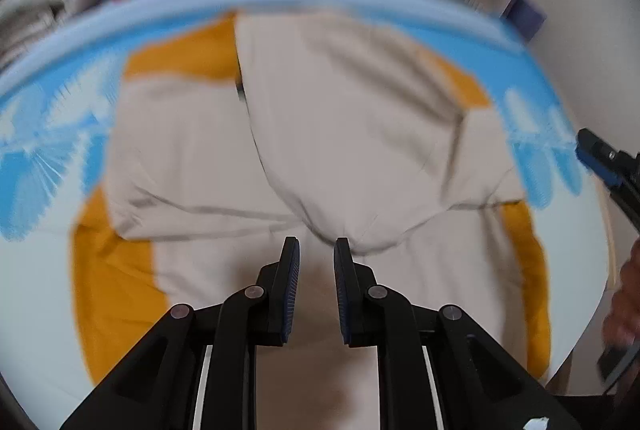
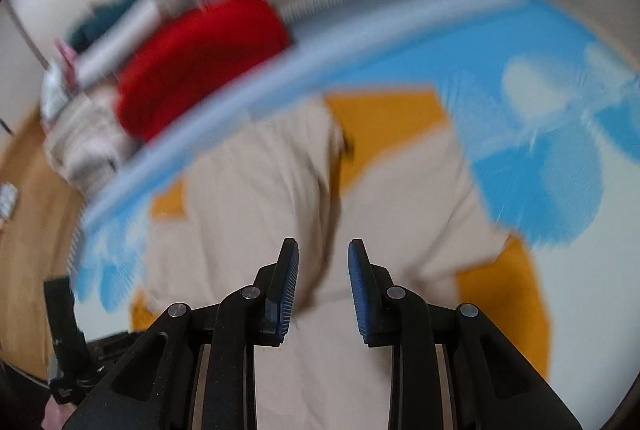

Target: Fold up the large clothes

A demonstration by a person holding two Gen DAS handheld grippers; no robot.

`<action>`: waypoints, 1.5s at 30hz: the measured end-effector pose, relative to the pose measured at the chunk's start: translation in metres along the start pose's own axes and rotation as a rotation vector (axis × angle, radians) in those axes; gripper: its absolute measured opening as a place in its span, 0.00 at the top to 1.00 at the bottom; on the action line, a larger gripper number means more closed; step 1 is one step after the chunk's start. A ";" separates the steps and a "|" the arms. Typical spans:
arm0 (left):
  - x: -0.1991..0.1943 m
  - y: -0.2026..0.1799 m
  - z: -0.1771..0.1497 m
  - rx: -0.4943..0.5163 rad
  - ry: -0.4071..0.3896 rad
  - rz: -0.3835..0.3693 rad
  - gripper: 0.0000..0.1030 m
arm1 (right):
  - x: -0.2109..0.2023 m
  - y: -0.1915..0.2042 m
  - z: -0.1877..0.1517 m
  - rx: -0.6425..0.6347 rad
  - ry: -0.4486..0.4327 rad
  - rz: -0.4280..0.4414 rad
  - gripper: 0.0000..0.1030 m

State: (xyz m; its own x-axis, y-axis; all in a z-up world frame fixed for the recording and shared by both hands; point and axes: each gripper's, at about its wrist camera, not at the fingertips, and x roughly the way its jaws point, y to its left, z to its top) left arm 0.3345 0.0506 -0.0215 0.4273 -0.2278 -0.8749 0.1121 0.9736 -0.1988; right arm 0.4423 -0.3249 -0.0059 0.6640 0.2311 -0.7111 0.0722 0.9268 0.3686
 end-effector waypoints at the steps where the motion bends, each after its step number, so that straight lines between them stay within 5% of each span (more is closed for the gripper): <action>1: -0.015 -0.004 -0.003 0.012 -0.036 -0.004 0.87 | -0.027 0.001 0.006 -0.027 -0.070 0.008 0.74; 9: -0.137 -0.019 -0.025 -0.011 -0.244 0.034 0.87 | -0.194 0.003 0.002 -0.165 -0.321 -0.003 0.74; 13: -0.183 -0.006 -0.072 -0.051 -0.281 0.047 0.87 | -0.257 -0.017 -0.037 -0.194 -0.305 0.020 0.75; 17: -0.202 0.019 -0.127 -0.076 -0.270 0.086 0.89 | -0.290 -0.053 -0.090 -0.170 -0.286 -0.014 0.90; 23: -0.178 0.061 -0.195 -0.227 -0.156 0.136 0.91 | -0.273 -0.113 -0.158 -0.058 -0.230 -0.098 0.88; 26: -0.169 0.071 -0.213 -0.323 -0.111 0.056 0.93 | -0.245 -0.135 -0.175 0.014 -0.090 -0.132 0.87; 28: -0.155 0.076 -0.222 -0.342 -0.073 0.044 0.93 | -0.231 -0.142 -0.177 0.051 -0.027 -0.066 0.81; 30: -0.138 0.084 -0.231 -0.367 -0.058 0.022 0.93 | -0.217 -0.143 -0.180 0.022 0.005 -0.130 0.75; 34: -0.100 0.099 -0.241 -0.443 0.047 0.029 0.93 | -0.184 -0.160 -0.192 0.058 0.134 -0.162 0.75; 45: -0.071 0.126 -0.252 -0.588 0.155 0.051 0.77 | -0.136 -0.195 -0.232 0.123 0.349 -0.231 0.67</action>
State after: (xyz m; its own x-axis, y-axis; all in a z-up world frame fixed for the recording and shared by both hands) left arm 0.0920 0.1928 -0.0961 0.2787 -0.2189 -0.9351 -0.4384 0.8373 -0.3266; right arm 0.1652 -0.4682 -0.1196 0.3296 0.1276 -0.9354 0.2918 0.9285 0.2295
